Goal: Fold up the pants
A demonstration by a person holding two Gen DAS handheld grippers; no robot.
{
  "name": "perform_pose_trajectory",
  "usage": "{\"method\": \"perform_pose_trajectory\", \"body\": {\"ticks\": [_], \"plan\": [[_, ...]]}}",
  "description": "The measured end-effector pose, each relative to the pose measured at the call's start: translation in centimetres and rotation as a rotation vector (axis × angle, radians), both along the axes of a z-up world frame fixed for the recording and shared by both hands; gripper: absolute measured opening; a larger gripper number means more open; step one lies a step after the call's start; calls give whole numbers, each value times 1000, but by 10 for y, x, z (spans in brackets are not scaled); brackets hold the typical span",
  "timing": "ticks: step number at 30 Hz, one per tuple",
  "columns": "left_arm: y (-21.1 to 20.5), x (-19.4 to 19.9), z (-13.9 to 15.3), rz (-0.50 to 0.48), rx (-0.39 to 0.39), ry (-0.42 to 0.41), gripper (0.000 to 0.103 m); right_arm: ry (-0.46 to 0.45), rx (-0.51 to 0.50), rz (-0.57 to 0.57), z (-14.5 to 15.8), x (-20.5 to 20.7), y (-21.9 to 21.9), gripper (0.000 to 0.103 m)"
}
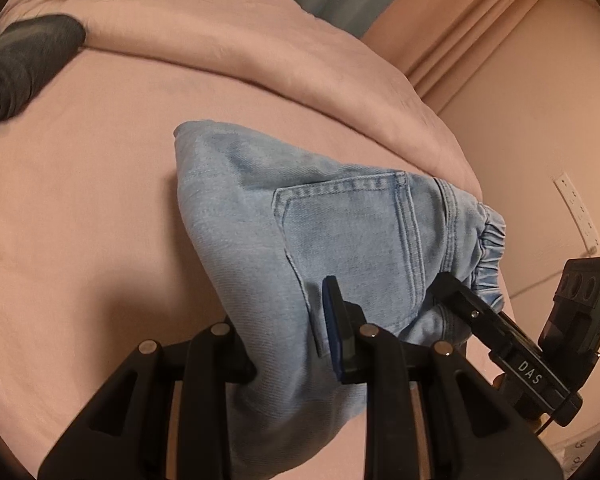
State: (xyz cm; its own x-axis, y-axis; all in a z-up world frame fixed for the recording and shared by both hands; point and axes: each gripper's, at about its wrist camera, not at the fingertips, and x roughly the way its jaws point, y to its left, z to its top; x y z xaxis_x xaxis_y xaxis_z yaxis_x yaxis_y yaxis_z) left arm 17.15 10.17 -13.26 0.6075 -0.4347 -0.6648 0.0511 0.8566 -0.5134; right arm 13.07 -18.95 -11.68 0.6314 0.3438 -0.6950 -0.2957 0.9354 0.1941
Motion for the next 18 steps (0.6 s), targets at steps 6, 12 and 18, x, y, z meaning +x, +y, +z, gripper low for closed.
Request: {"method": "perform_pose_trajectory", "body": {"ticks": [6, 12, 18], "plan": [[19, 56, -10, 29, -29, 5, 25, -27, -13, 10, -8, 50, 20, 50], [11, 99, -35, -7, -54, 40, 25, -12, -47, -49, -21, 87, 19, 50], [-1, 112, -43, -40, -43, 43, 25, 12, -68, -73, -32, 105, 5, 50]]}}
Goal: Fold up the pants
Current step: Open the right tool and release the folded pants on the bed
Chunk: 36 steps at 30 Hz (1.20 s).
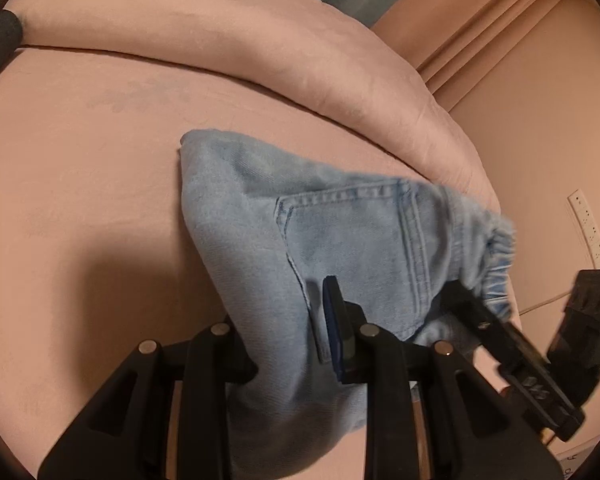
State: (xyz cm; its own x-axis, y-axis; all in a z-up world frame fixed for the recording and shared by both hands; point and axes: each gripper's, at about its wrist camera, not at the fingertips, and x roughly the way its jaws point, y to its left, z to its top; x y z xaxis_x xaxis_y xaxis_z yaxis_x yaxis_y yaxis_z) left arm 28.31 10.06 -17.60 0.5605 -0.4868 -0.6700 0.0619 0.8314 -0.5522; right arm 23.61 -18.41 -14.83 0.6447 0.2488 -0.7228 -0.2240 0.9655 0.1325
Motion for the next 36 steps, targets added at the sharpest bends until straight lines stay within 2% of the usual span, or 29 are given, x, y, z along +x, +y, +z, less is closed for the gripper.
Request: {"method": "perform_pose_trajectory", "body": {"ticks": [2, 3, 4, 5, 6, 8, 10, 12, 14, 16, 18, 20, 23, 24, 25, 27, 30, 31, 32, 33, 34, 36], "plan": [[5, 3, -3, 21, 18, 21, 26, 40, 6, -3, -10, 8, -5, 50], [9, 9, -7, 31, 33, 32, 31, 68, 19, -8, -15, 11, -10, 50], [12, 13, -11, 34, 34, 43, 41, 87, 31, -16, -19, 15, -15, 51], [13, 13, -13, 44, 35, 57, 49, 119, 64, -29, -25, 18, -23, 55], [18, 10, -14, 59, 39, 64, 51, 141, 88, -37, -28, 20, -30, 65], [25, 5, -9, 62, 52, 54, 51, 193, 161, -90, -32, 17, -52, 72], [28, -7, 9, 73, 124, -1, 48, 193, 221, -120, -25, 9, -69, 72], [30, -21, 29, 57, 163, -80, 49, 128, 254, -141, -5, -3, -82, 72], [24, -22, 40, 31, 154, -114, 51, 17, 238, -115, 21, -11, -77, 72], [8, -18, 45, -23, 135, -131, 53, -41, 219, -46, 38, -12, -59, 72], [-8, -10, 36, -65, 122, -99, 53, -70, 156, 10, 44, -5, -31, 55], [-27, 8, 18, -76, 145, -49, 53, -41, 87, 33, 32, 7, -12, 49], [-38, 14, -15, -91, 226, 11, 52, 123, -74, -14, -19, 28, -4, 49], [-42, 11, -15, -104, 265, -22, 52, 157, -49, -19, -31, 29, -9, 49], [-45, 10, -12, -113, 288, -32, 52, 154, -2, -32, -36, 27, -16, 49], [-46, 9, -7, -114, 314, -16, 53, 144, 61, -33, -34, 22, -24, 49], [-38, 7, 5, -33, 335, -3, 54, 131, 16, -47, -17, 10, -19, 50], [-34, 1, 12, 3, 353, -10, 59, 116, 3, -53, -8, 3, -18, 50], [-33, -1, 16, 26, 365, -12, 72, 100, -12, -54, 1, -3, -20, 55], [-27, -10, 26, 59, 375, -18, 78, 87, -30, -55, 9, -10, -19, 63], [-25, -16, 33, 75, 378, -25, 85, 71, -54, -59, 17, -16, -17, 66], [-19, -33, 48, 107, 390, -45, 92, 42, -88, -47, 36, -33, -10, 72]]}}
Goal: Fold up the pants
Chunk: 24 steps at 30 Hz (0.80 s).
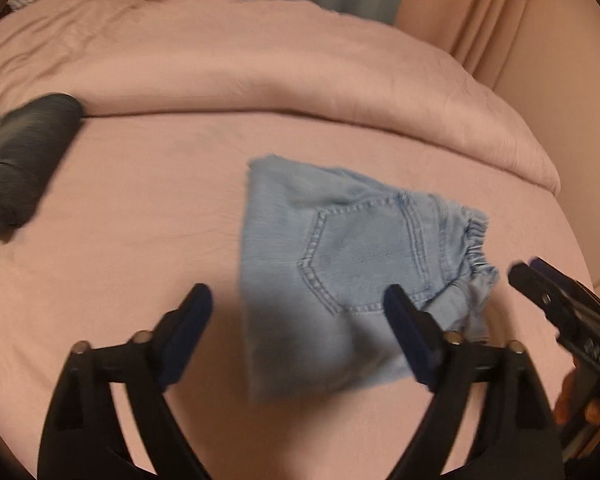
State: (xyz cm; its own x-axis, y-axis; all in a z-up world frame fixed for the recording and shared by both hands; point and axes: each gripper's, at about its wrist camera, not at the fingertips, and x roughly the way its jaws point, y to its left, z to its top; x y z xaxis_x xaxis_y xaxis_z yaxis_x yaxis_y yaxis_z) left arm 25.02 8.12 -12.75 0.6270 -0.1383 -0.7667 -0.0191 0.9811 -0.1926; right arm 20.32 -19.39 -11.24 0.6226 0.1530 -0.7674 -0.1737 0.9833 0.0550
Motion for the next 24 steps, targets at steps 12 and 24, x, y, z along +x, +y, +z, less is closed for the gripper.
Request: {"method": "perform_pose_trajectory", "body": {"ticks": [12, 24], "plan": [[-4, -101, 70, 36, 93, 29, 102, -51, -60, 35, 77, -91, 21, 97], [-19, -167, 119, 53, 187, 23, 102, -49, -82, 70, 119, -138, 34, 97]]}}
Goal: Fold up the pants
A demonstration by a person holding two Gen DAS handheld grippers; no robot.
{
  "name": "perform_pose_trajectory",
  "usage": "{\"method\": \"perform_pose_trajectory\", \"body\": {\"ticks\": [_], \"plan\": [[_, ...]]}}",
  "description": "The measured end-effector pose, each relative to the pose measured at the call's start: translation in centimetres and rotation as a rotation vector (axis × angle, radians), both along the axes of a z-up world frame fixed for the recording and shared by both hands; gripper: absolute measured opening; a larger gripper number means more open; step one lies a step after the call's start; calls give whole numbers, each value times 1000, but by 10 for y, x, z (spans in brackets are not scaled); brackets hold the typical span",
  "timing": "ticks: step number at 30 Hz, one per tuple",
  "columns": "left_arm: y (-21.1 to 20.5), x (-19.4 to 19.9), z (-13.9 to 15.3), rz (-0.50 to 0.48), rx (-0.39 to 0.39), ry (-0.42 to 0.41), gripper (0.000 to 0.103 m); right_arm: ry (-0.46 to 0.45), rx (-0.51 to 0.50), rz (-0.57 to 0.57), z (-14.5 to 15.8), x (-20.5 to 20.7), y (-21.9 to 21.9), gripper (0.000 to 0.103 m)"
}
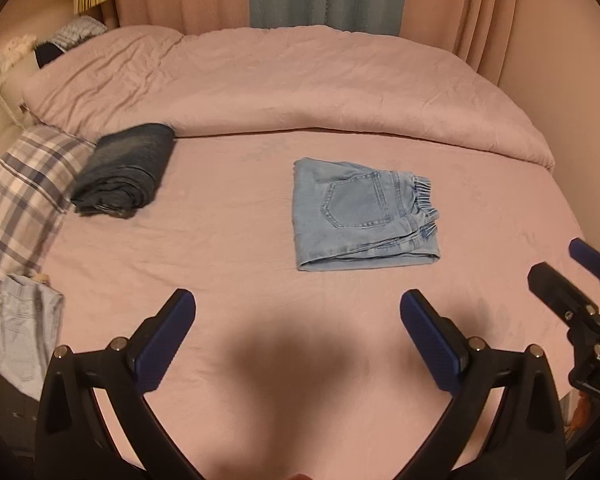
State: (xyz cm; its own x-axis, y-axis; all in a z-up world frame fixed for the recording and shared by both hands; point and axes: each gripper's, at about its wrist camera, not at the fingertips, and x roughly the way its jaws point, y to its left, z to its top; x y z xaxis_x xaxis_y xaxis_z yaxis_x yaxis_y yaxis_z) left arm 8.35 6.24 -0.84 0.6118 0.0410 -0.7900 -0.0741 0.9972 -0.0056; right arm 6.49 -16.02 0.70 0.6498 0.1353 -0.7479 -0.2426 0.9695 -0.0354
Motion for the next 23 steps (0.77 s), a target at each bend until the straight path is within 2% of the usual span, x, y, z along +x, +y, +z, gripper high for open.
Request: {"method": "perform_pose_trajectory", "body": {"ticks": [9, 23], "plan": [[-5, -18, 10, -22, 0, -11, 102, -19, -13, 7, 13, -16, 7, 97], [-2, -19, 12, -10, 10, -10, 102, -21, -15, 0, 15, -20, 13, 97]]}}
